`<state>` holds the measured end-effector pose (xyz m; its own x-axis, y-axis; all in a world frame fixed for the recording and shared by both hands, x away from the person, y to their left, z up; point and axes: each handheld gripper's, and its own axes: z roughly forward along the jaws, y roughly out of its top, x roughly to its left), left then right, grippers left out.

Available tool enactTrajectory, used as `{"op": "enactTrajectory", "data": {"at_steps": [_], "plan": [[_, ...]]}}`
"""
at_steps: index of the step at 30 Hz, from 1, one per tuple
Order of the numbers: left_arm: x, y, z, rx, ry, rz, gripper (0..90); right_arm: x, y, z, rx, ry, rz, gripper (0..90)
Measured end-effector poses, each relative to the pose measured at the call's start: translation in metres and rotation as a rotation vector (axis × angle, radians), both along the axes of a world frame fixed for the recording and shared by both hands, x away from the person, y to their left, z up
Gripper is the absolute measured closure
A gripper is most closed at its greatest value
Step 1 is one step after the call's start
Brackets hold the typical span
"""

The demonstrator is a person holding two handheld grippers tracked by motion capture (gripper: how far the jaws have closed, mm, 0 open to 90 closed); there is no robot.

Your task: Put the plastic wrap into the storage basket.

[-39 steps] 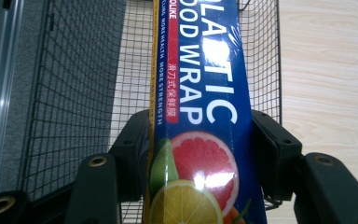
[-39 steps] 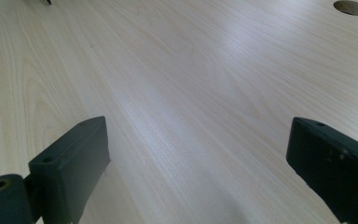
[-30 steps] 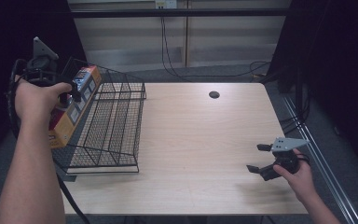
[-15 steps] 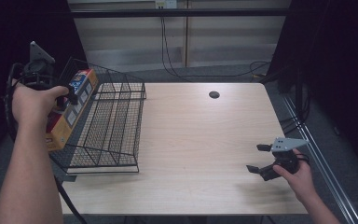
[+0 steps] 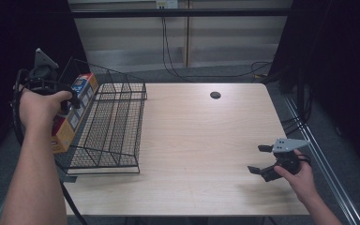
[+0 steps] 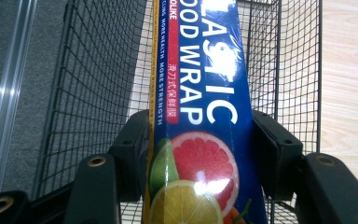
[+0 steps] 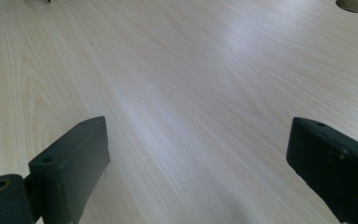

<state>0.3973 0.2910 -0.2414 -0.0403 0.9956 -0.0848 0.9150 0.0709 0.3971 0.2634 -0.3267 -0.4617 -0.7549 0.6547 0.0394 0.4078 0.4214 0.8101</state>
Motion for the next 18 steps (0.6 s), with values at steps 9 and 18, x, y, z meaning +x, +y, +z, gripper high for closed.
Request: {"op": "enactTrajectory", "data": {"at_steps": [9,18], "plan": [[0.009,-0.002,-0.014,-0.002,0.007,0.010,44.6,0.000,0.000,-0.001,-0.002,0.000,-0.003,5.7],[0.017,-0.005,-0.027,-0.006,0.010,0.015,44.3,0.000,0.000,-0.001,-0.001,-0.003,-0.004,5.7]]}}
